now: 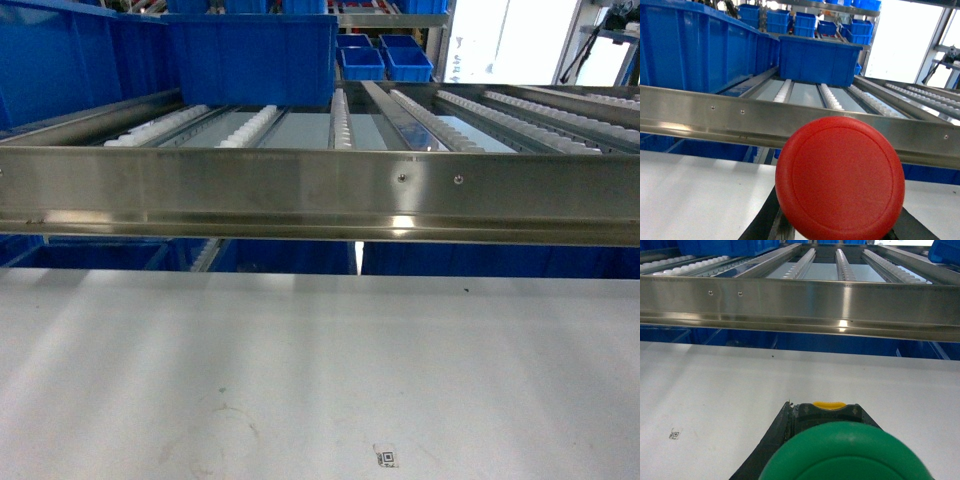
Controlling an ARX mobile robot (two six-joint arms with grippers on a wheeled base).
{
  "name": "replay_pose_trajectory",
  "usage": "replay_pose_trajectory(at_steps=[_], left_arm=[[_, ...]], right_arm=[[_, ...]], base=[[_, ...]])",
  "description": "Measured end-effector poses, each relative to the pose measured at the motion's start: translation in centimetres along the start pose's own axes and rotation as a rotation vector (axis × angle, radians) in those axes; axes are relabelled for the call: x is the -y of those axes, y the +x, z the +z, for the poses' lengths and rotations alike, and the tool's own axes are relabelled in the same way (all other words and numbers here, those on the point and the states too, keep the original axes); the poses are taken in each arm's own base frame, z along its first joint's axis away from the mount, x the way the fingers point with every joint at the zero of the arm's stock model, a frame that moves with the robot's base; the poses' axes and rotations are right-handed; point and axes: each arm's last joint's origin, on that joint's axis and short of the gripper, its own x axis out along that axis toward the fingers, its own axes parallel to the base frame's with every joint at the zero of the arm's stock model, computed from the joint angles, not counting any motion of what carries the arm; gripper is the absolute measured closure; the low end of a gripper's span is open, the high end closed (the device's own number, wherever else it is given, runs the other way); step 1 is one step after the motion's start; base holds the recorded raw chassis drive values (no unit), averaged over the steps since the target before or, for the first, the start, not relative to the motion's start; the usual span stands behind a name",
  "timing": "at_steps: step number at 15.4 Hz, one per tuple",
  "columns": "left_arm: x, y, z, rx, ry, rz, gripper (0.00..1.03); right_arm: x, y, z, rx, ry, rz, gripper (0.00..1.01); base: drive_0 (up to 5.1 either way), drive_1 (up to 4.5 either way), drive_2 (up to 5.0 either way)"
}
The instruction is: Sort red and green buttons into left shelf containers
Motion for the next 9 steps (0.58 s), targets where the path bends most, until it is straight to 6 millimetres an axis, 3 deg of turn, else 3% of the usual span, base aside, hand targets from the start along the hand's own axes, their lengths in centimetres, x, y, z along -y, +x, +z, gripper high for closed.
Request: replay_pose_trajectory(at_steps=[6, 9], left_arm=[[0.6, -0.44, 0.14, 0.019, 0.014, -0.011, 0.79], [0.6, -0.45, 0.14, 0.02, 0.014, -0.011, 0.79]], right_arm=[[0.0, 0.0, 0.0, 0.0, 0.0, 0.0, 0.75], [0.01, 0.0, 0.0, 0.0, -0.001, -0.004, 0.75]], base=[[0.0, 0.0, 0.0], [-5.0, 2.46, 2.5]])
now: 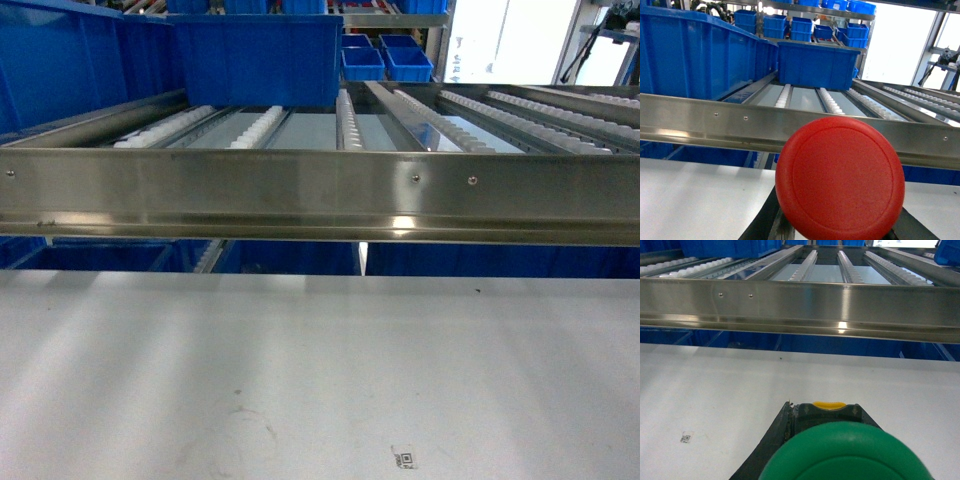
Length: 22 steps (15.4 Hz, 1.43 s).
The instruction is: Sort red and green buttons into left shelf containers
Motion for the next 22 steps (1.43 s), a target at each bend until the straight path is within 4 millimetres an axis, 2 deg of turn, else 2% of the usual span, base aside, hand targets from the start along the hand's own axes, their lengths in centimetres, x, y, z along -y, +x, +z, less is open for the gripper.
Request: replay_pose_trajectory(at_steps=[22], left_arm=[[-0.01, 0.0, -0.01, -0.001, 0.001, 0.001, 0.79]], right_arm=[[0.0, 0.0, -0.02, -0.001, 0.001, 0.0, 0.75]], base=[[-4.8, 2.57, 2.6]])
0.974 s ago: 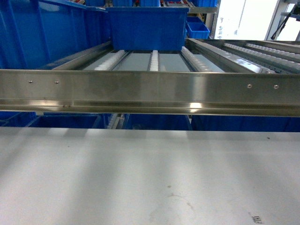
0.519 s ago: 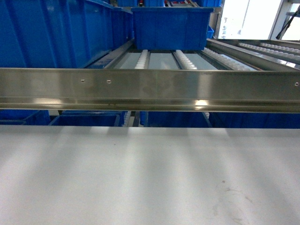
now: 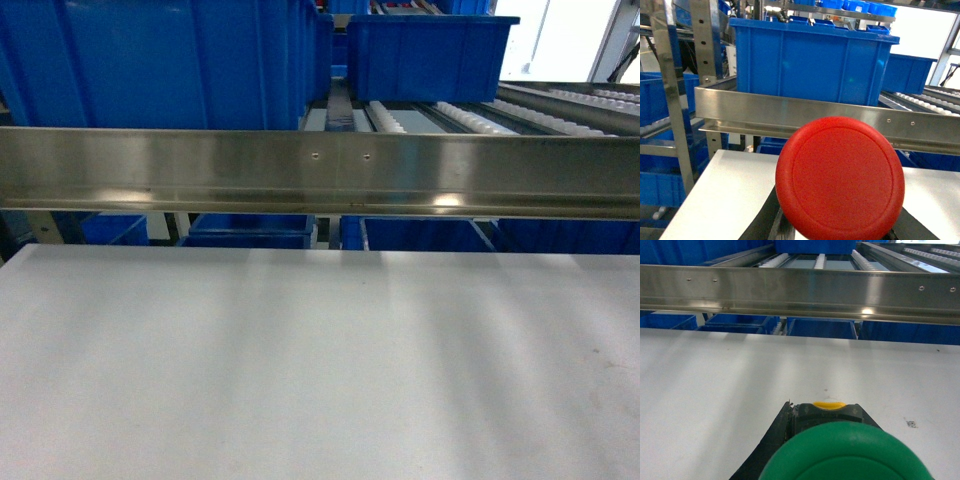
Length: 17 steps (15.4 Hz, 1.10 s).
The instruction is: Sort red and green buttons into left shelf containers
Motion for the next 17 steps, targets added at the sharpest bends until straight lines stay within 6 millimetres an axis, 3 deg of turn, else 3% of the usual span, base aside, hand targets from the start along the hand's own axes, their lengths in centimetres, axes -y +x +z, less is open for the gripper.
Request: replay_pose_trajectory(at_steps=[17], left_arm=[[0.0, 0.0, 0.02, 0.002, -0.001, 0.0, 0.8]], right_arm=[[-0.01, -0.01, 0.01, 0.001, -0.001, 0.0, 0.75]], base=[[-4.6, 1.04, 3.8]])
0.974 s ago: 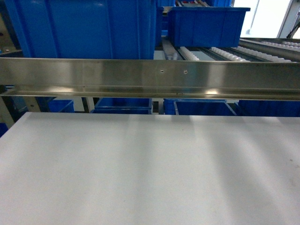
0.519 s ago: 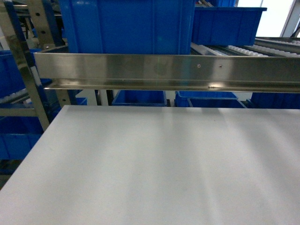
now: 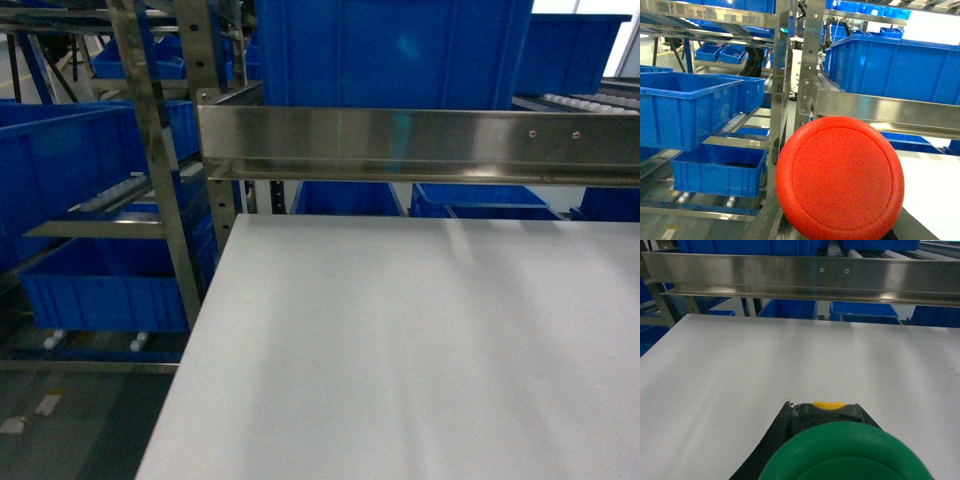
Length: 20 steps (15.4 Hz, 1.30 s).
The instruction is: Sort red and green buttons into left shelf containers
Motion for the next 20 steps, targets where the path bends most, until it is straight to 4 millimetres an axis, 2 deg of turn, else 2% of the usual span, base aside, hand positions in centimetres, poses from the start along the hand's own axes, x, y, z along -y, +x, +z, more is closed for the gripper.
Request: replay_pose_trajectory(at_steps=[20], left_arm=[[0.0, 0.0, 0.0, 0.0, 0.0, 0.0, 0.8]], right_arm=[[0.01, 0.02, -0.02, -0.002, 0.001, 0.0, 0.75]], base=[[-4.6, 0.87, 3.9]])
